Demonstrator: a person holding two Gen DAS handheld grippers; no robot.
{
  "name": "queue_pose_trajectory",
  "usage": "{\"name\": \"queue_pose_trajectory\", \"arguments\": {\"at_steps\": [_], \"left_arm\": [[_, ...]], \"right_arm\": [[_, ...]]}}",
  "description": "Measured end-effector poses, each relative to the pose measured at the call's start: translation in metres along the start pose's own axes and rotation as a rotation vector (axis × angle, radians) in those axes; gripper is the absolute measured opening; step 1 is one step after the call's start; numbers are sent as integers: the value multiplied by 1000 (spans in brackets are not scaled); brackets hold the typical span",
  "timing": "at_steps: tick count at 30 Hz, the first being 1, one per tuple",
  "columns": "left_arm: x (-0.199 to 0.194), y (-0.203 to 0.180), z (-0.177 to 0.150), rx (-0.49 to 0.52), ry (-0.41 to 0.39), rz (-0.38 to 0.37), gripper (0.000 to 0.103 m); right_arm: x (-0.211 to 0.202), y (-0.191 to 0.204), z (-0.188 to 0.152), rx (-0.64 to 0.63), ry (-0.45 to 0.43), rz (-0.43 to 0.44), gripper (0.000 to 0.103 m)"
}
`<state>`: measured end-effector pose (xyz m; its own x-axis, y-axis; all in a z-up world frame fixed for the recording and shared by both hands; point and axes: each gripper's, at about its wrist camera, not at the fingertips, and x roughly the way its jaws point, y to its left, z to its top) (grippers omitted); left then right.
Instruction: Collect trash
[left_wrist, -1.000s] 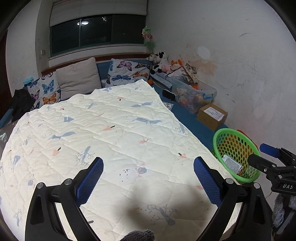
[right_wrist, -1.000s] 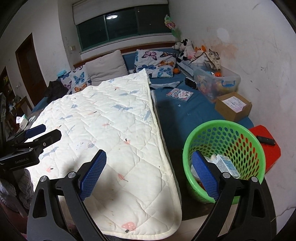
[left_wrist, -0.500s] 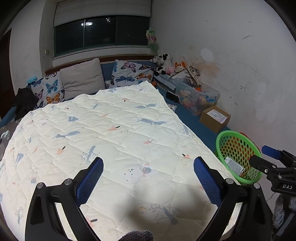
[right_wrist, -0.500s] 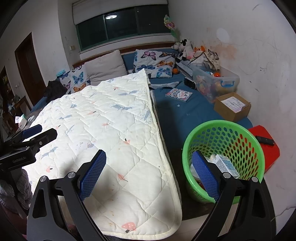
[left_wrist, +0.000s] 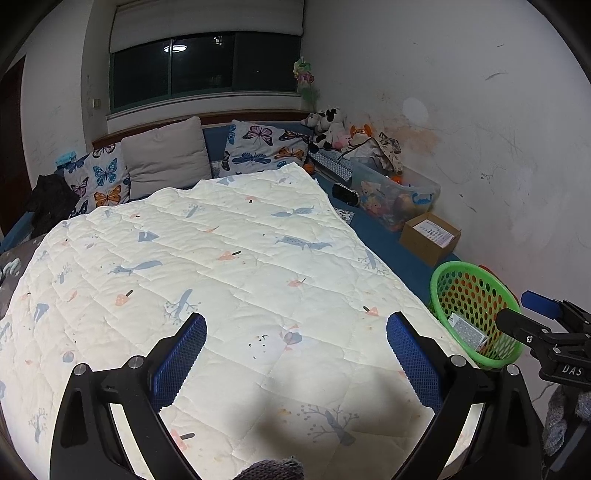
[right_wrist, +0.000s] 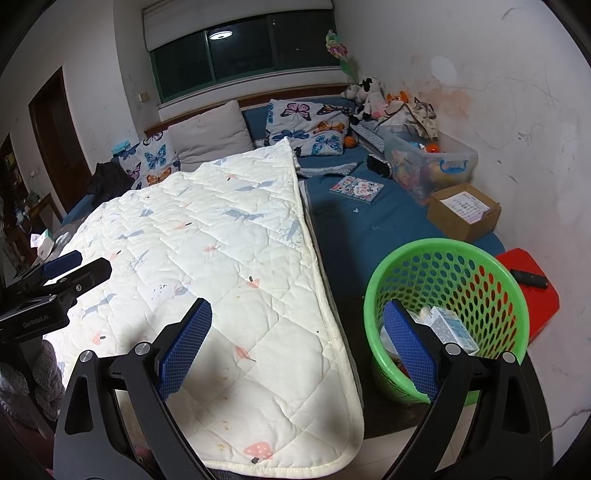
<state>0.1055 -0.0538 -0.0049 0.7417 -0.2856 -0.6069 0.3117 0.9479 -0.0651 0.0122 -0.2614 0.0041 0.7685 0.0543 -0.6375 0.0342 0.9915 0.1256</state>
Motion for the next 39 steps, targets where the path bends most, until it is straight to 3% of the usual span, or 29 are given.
{"name": "queue_pose_trajectory", "arguments": {"at_steps": [39], "left_arm": [[-1, 0, -2, -11, 1, 7, 95]], "right_arm": [[-1, 0, -1, 4, 3, 0, 94]]}}
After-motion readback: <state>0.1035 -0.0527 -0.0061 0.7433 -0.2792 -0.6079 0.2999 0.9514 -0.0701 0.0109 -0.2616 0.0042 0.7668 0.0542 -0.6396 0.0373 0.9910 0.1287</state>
